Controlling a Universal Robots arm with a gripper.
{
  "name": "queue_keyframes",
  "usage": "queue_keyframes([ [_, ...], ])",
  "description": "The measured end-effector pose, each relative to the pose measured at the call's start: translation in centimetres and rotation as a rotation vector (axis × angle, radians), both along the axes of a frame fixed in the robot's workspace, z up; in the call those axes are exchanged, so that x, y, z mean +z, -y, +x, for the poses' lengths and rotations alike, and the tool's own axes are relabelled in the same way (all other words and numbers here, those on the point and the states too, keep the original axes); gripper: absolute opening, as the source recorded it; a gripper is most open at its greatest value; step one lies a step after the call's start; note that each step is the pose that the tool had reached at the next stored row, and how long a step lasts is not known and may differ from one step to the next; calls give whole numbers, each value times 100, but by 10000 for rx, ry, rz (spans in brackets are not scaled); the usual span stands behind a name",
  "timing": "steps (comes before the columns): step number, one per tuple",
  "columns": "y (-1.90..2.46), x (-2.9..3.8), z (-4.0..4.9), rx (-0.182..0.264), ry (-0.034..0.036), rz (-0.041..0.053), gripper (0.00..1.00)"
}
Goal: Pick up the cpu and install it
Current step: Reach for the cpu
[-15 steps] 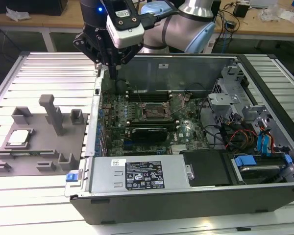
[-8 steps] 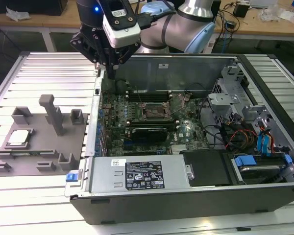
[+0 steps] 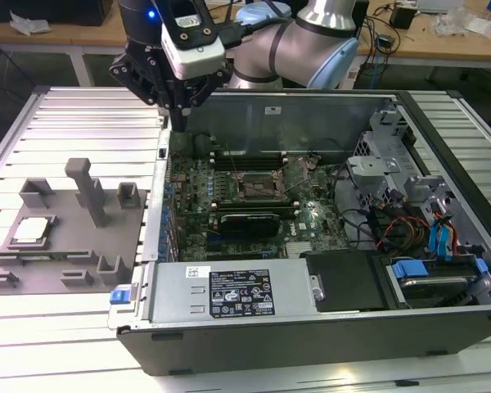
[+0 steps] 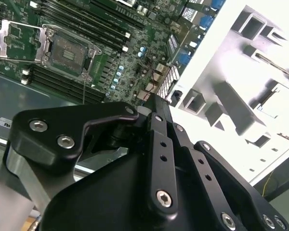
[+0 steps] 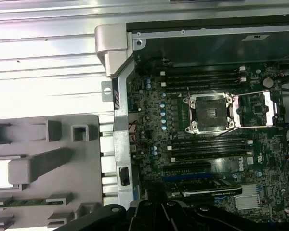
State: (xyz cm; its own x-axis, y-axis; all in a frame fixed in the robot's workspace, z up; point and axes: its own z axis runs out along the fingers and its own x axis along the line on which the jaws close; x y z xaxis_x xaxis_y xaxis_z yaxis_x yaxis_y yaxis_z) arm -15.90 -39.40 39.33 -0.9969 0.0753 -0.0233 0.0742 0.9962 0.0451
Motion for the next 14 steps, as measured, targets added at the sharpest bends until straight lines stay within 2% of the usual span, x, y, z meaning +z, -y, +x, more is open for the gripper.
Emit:
queue_keyframes([
  [7, -15, 0, -77, 0, 1, 0, 11],
  [14, -33, 0, -201, 1, 3, 0, 11],
])
